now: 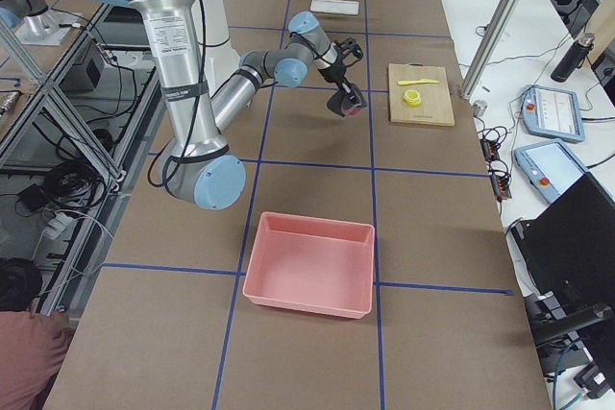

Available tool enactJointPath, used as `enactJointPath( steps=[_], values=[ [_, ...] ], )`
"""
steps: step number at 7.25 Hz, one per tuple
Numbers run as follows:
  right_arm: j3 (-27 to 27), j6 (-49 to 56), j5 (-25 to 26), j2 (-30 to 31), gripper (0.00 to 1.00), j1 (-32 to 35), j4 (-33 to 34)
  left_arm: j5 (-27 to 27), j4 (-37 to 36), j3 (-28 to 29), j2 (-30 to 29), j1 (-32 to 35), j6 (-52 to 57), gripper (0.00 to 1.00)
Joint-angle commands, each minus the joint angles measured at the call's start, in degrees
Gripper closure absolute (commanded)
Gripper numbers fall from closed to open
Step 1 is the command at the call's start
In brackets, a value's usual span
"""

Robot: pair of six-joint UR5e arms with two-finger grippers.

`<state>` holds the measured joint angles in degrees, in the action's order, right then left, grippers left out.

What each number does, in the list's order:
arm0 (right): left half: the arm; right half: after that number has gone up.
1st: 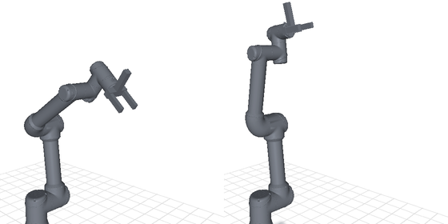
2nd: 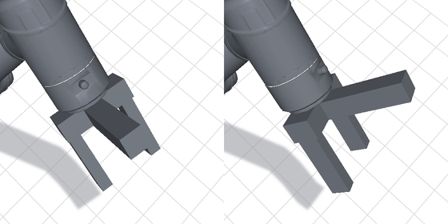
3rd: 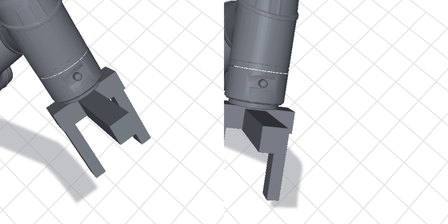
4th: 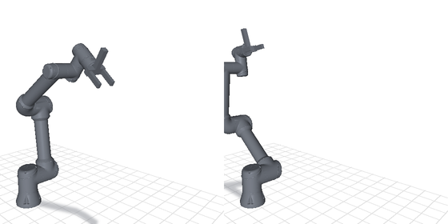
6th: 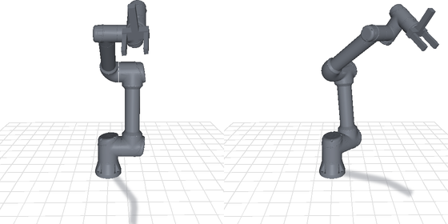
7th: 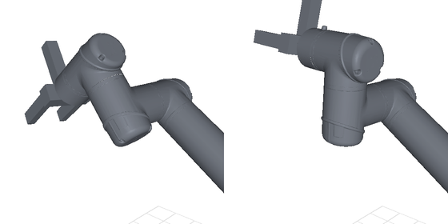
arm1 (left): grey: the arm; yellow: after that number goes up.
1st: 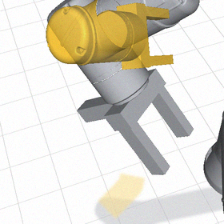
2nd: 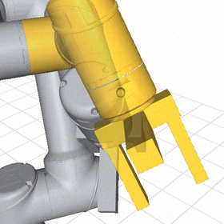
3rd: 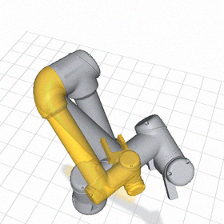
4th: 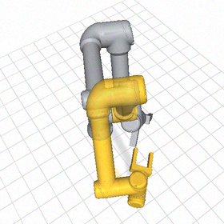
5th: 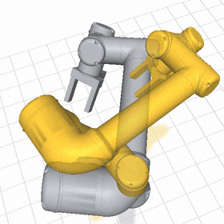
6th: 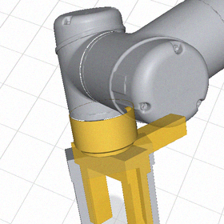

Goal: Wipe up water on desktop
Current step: 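Open the left gripper and withdraw it while the right gripper holds the cloth, then press the grey cloth onto the table with the right gripper and wipe toward the center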

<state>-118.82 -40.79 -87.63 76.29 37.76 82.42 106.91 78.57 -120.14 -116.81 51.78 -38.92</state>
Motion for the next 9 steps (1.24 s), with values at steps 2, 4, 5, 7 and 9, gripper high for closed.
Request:
enactJointPath(
  steps=[2, 4, 5, 7, 9],
  values=[
    [-0.1, -0.2, -0.7, 1.2, 1.0, 1.6, 9.2, 9.8, -8.1, 3.3, 7.2, 21.2, 33.3, 0.02],
    [0.1, -0.2, -0.7, 2.8, 1.0, 1.6, 10.8, 16.6, -8.1, 18.0, 9.2, 34.0, 58.7, 0.02],
    [-0.1, -0.2, -0.6, 2.9, 1.0, 1.6, 15.3, 16.0, -7.9, 26.7, 9.1, 36.1, 68.3, 0.02],
    [0.2, -0.5, -0.8, 3.4, 1.0, 1.0, 20.9, 17.9, -6.2, 32.3, 12.5, 42.7, 71.6, 0.02],
    [0.5, -8.8, -1.0, 2.2, 1.0, -3.7, 20.2, 30.4, 0.5, 32.1, 22.3, 47.7, 68.5, 0.02]
  ],
)
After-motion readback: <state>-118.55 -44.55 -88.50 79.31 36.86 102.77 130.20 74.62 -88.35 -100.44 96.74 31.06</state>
